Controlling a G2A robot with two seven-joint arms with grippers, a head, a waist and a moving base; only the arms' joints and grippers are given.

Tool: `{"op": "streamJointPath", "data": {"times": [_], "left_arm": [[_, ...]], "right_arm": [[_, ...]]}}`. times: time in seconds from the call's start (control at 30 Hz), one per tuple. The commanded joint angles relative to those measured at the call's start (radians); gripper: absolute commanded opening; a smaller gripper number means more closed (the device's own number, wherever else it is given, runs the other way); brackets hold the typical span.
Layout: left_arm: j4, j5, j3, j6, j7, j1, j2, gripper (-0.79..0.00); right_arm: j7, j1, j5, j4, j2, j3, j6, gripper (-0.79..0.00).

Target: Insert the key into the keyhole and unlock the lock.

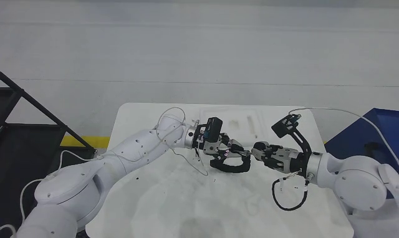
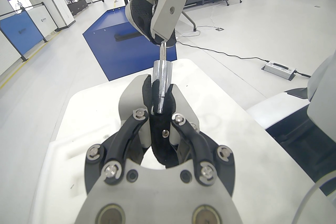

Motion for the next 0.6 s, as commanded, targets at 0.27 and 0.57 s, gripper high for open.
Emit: {"op": "streamJointPath", "data": {"times": [0.27, 0.57], "left_arm": [[-0.002, -0.005, 0.000, -0.003, -0.003, -0.003, 0.000, -0.785], [-0.004, -0.016, 0.000, 0.002, 0.002, -0.001, 0.004, -0.785]], "right_arm": [[0.001, 0.026, -0.010, 0.004, -0.001, -0.026, 0.018, -0.785], [0.005, 0.051, -0.020, 0.011, -0.003, -0.054, 0.039, -0.785]]}}
